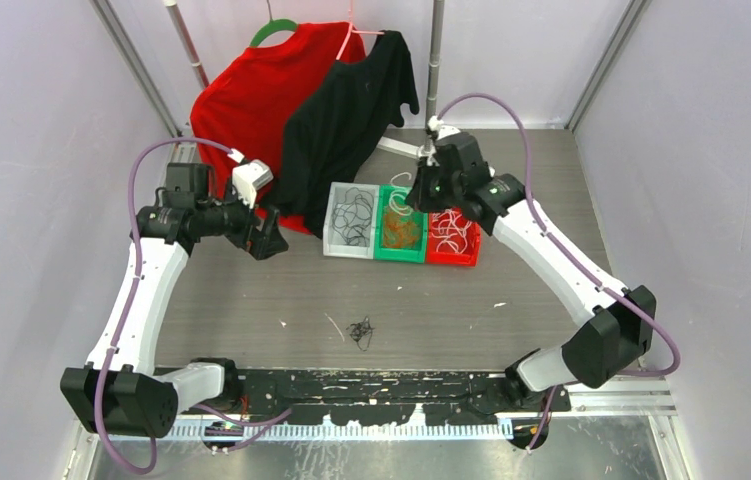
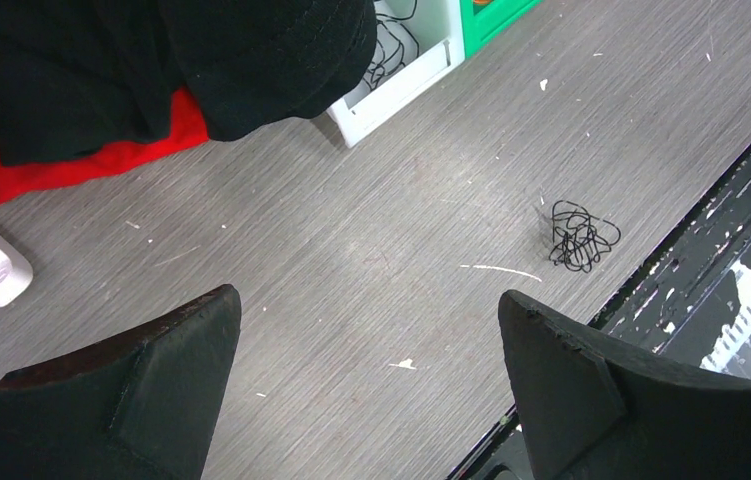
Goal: Untangle the cables
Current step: Place the cable in the bin, then pick up the cable at the center of the board, then adjust the cable.
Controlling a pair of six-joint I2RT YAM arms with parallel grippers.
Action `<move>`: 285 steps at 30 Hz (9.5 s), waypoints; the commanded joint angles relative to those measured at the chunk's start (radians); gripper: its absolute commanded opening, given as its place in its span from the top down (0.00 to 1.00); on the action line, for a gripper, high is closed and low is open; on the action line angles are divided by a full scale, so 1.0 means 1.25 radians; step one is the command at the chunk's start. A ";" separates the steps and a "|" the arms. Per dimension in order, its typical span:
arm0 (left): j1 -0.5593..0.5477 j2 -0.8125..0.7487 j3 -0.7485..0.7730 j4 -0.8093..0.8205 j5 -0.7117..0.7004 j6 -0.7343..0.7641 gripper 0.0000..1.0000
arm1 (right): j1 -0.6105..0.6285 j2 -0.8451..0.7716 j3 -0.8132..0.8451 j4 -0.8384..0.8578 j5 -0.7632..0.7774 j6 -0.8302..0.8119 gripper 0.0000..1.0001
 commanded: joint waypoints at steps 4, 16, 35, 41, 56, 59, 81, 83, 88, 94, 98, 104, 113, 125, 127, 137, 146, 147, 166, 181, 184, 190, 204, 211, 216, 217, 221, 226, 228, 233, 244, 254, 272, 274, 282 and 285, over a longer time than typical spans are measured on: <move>0.005 -0.022 0.019 0.003 0.015 0.015 0.01 | -0.139 -0.009 -0.023 -0.019 0.029 0.000 0.99; 0.005 -0.014 0.023 -0.010 0.020 0.010 0.01 | -0.211 0.043 -0.053 0.020 0.143 0.005 0.55; 0.005 -0.006 0.046 0.008 -0.013 -0.029 0.01 | -0.170 -0.143 -0.190 0.254 -0.123 0.162 0.00; 0.005 0.022 0.059 -0.009 -0.008 -0.028 0.01 | 0.190 -0.082 -0.168 0.062 0.099 0.064 0.27; 0.005 0.051 0.066 -0.061 0.044 -0.002 0.00 | 0.484 0.040 -0.321 0.115 0.102 0.109 0.50; 0.005 0.051 0.074 -0.076 0.044 0.006 0.00 | 0.485 0.090 -0.301 0.114 0.142 0.110 0.54; -0.008 0.058 0.072 -0.187 0.213 0.070 0.06 | 0.469 0.058 -0.155 0.148 0.200 0.011 0.99; -0.018 0.057 0.064 -0.208 0.231 0.089 0.08 | 0.466 0.044 -0.141 0.138 0.187 -0.010 0.99; -0.063 0.042 0.042 -0.255 0.295 0.116 0.08 | 0.455 0.007 -0.126 0.156 0.132 -0.024 0.99; -0.137 -0.016 0.009 -0.220 0.274 0.087 0.01 | 0.438 -0.041 -0.158 0.248 0.043 -0.017 0.99; -0.139 -0.016 0.026 -0.232 0.297 0.088 0.01 | 0.437 -0.067 -0.182 0.278 -0.011 -0.035 0.99; -0.144 0.012 0.045 -0.296 0.390 0.143 0.09 | 0.434 -0.100 -0.215 0.319 -0.123 -0.047 0.99; -0.166 0.015 0.041 -0.281 0.411 0.133 0.20 | 0.434 -0.101 -0.205 0.313 -0.156 -0.053 0.99; -0.168 -0.004 0.019 -0.287 0.400 0.144 0.61 | 0.432 -0.116 -0.207 0.310 -0.134 -0.049 0.99; -0.171 -0.008 0.013 -0.276 0.391 0.135 0.62 | 0.431 -0.115 -0.206 0.310 -0.139 -0.048 0.99; -0.183 -0.042 -0.013 -0.153 0.349 0.043 0.78 | 0.430 -0.109 -0.200 0.307 -0.160 -0.039 0.99; -0.192 -0.058 0.006 -0.130 0.246 0.017 1.00 | 0.421 -0.132 -0.225 0.337 -0.143 -0.008 0.99; -0.191 -0.058 0.024 -0.143 0.237 0.021 1.00 | 0.417 -0.138 -0.234 0.347 -0.137 0.005 0.99; -0.191 -0.098 0.221 -0.200 0.203 -0.084 1.00 | 0.397 -0.232 -0.326 0.533 0.023 0.101 0.13; -0.192 -0.177 0.114 -0.087 0.106 -0.207 1.00 | 0.422 -0.224 -0.223 0.481 0.049 -0.036 0.15; -0.193 -0.179 0.118 -0.087 0.108 -0.225 1.00 | 0.439 -0.190 -0.205 0.490 0.072 -0.058 0.16; -0.192 -0.180 0.122 -0.080 0.123 -0.257 1.00 | 0.465 -0.154 -0.194 0.531 0.127 -0.091 0.18; -0.193 -0.164 0.141 -0.089 0.199 -0.318 1.00 | 0.494 -0.138 -0.267 0.686 0.260 -0.073 0.25; -0.192 -0.153 0.160 -0.088 0.241 -0.356 1.00 | 0.501 -0.117 -0.274 0.719 0.337 -0.062 0.30; -0.192 -0.147 0.173 -0.076 0.265 -0.388 1.00 | 0.502 -0.102 -0.273 0.729 0.323 -0.045 0.35; -0.192 -0.144 0.176 -0.072 0.271 -0.396 1.00 | 0.501 -0.099 -0.275 0.730 0.320 -0.040 0.36; -0.193 -0.138 0.185 -0.044 0.303 -0.452 1.00 | 0.503 -0.101 -0.304 0.754 0.321 -0.012 0.44; -0.192 -0.133 0.221 -0.020 0.337 -0.489 1.00 | 0.502 -0.115 -0.337 0.722 0.377 0.026 0.48; -0.193 -0.129 0.243 -0.016 0.354 -0.505 1.00 | 0.502 -0.130 -0.362 0.728 0.393 0.039 0.48; -0.193 -0.125 0.277 -0.003 0.379 -0.539 1.00 | 0.502 -0.161 -0.406 0.731 0.424 0.053 0.48; -0.193 -0.090 0.403 -0.028 0.384 -0.519 1.00 | 0.502 -0.224 -0.509 0.688 0.481 0.100 0.45; -0.193 -0.022 0.659 -0.206 0.292 -0.299 1.00 | 0.501 -0.298 -0.587 0.622 0.530 0.156 0.51; -0.193 -0.078 0.592 -0.299 0.310 -0.110 1.00 | 0.501 -0.408 -0.288 0.474 0.302 -0.100 0.31; -0.192 -0.091 0.548 -0.324 0.325 -0.068 1.00 | 0.501 -0.395 -0.217 0.433 0.214 -0.137 0.31; -0.193 -0.106 0.474 -0.411 0.378 0.034 1.00 | 0.501 -0.273 0.006 0.227 -0.091 -0.236 0.30; -0.193 -0.105 0.476 -0.422 0.395 0.041 1.00 | 0.501 -0.230 0.046 0.169 -0.124 -0.272 0.30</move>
